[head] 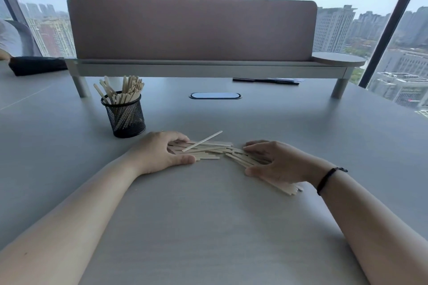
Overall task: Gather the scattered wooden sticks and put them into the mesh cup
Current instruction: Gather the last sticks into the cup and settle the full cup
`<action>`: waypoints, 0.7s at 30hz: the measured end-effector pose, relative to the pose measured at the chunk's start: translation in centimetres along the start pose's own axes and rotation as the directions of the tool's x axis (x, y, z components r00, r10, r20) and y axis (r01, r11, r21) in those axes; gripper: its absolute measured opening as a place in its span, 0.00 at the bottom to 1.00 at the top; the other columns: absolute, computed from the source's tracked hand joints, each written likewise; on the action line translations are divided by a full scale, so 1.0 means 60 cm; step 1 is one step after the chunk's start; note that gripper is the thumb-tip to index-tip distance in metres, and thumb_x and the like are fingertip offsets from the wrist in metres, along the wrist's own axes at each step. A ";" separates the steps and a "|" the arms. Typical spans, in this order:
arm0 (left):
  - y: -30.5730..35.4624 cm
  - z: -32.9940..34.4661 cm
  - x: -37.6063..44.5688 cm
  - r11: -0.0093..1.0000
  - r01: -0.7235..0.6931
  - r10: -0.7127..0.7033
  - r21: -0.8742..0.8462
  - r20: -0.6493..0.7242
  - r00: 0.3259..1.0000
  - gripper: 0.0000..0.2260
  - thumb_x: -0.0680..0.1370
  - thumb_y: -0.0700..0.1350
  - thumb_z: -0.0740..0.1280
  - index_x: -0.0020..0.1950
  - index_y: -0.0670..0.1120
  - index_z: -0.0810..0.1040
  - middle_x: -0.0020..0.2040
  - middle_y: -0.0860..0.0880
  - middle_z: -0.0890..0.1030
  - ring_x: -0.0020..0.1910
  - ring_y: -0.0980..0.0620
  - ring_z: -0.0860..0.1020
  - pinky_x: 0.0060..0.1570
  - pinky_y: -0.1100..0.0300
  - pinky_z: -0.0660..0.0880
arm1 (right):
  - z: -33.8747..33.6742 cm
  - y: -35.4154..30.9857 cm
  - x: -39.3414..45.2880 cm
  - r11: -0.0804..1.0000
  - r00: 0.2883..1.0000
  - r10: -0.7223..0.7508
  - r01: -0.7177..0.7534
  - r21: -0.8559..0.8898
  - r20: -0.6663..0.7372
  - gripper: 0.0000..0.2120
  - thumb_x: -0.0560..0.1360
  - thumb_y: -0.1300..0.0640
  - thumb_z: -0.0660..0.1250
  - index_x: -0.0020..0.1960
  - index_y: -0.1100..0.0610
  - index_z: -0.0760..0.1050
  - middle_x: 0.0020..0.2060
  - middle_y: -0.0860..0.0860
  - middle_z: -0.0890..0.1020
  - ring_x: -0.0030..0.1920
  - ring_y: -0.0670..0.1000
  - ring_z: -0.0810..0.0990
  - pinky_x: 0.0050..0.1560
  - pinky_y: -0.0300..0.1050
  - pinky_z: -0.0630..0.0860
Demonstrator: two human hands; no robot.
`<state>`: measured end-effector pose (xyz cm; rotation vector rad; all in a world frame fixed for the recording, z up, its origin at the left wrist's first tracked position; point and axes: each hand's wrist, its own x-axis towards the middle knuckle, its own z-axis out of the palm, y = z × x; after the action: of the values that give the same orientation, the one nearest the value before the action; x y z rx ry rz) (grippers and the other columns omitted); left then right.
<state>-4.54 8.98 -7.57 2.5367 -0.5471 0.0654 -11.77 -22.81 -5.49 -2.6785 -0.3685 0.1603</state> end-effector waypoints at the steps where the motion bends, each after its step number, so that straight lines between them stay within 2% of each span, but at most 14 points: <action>1: 0.000 0.000 0.000 1.000 0.001 -0.001 -0.007 -0.002 1.000 0.33 0.61 0.72 0.74 0.63 0.61 0.79 0.60 0.61 0.81 0.60 0.61 0.78 0.61 0.62 0.72 | 0.002 0.006 0.004 1.000 1.000 0.003 -0.003 0.015 -0.015 0.31 0.73 0.41 0.72 0.73 0.47 0.71 0.73 0.37 0.68 0.72 0.42 0.68 0.73 0.38 0.60; 5: 0.007 0.001 -0.004 1.000 -0.017 0.017 -0.004 -0.027 1.000 0.31 0.63 0.69 0.76 0.64 0.59 0.79 0.60 0.62 0.80 0.59 0.61 0.78 0.58 0.64 0.71 | 0.009 0.021 0.015 0.998 0.999 0.020 -0.018 0.052 -0.041 0.25 0.77 0.45 0.69 0.73 0.49 0.72 0.73 0.38 0.69 0.71 0.44 0.70 0.73 0.43 0.63; 9: 0.004 0.000 -0.010 0.999 -0.005 0.005 -0.037 -0.007 1.000 0.31 0.62 0.67 0.77 0.63 0.61 0.79 0.59 0.62 0.81 0.59 0.62 0.78 0.62 0.62 0.72 | 0.013 0.029 0.024 0.997 0.982 0.063 -0.068 -0.021 -0.175 0.23 0.79 0.44 0.65 0.72 0.50 0.72 0.73 0.41 0.71 0.71 0.47 0.71 0.69 0.38 0.64; 12: 0.000 0.001 -0.013 0.997 0.009 -0.008 -0.072 0.017 1.000 0.32 0.59 0.71 0.76 0.61 0.62 0.80 0.59 0.63 0.81 0.60 0.63 0.78 0.64 0.61 0.72 | 0.015 0.034 0.035 0.990 0.962 0.117 -0.131 -0.042 -0.245 0.20 0.80 0.43 0.63 0.69 0.49 0.74 0.71 0.44 0.74 0.70 0.52 0.72 0.69 0.48 0.69; 15: -0.003 0.004 -0.012 0.996 0.003 -0.001 -0.090 0.032 0.999 0.37 0.55 0.77 0.72 0.59 0.62 0.80 0.59 0.64 0.81 0.60 0.65 0.77 0.66 0.58 0.73 | 0.017 0.038 0.049 0.982 0.946 0.166 -0.185 -0.040 -0.279 0.17 0.79 0.43 0.63 0.64 0.49 0.76 0.66 0.45 0.78 0.65 0.55 0.75 0.62 0.52 0.74; 17: -0.004 0.005 -0.010 0.995 -0.002 0.006 -0.096 0.041 0.999 0.39 0.53 0.79 0.70 0.59 0.63 0.80 0.59 0.65 0.81 0.60 0.65 0.77 0.66 0.58 0.73 | 0.017 0.038 0.056 0.981 0.946 0.170 -0.188 -0.039 -0.278 0.18 0.79 0.42 0.63 0.65 0.47 0.76 0.67 0.43 0.78 0.66 0.55 0.76 0.62 0.51 0.74; 19: 0.003 0.004 -0.012 0.996 -0.009 0.014 -0.088 0.056 0.998 0.37 0.53 0.80 0.69 0.58 0.66 0.78 0.59 0.65 0.80 0.60 0.65 0.76 0.64 0.61 0.72 | 0.017 0.039 0.060 0.987 0.957 0.144 -0.156 -0.028 -0.251 0.20 0.78 0.41 0.63 0.69 0.43 0.74 0.69 0.39 0.75 0.69 0.51 0.73 0.67 0.51 0.72; 21: 0.013 0.004 -0.015 0.996 -0.028 0.033 -0.081 0.067 0.997 0.34 0.57 0.77 0.71 0.61 0.69 0.75 0.61 0.64 0.79 0.61 0.66 0.75 0.62 0.63 0.71 | 0.017 0.041 0.062 0.993 0.971 0.110 -0.114 -0.008 -0.213 0.20 0.78 0.40 0.63 0.69 0.40 0.73 0.70 0.36 0.73 0.71 0.47 0.71 0.70 0.50 0.69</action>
<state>-5.66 8.60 -7.54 2.4607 -0.6032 -0.0320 -7.82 -23.54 -7.67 -2.7033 -0.1531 -0.0968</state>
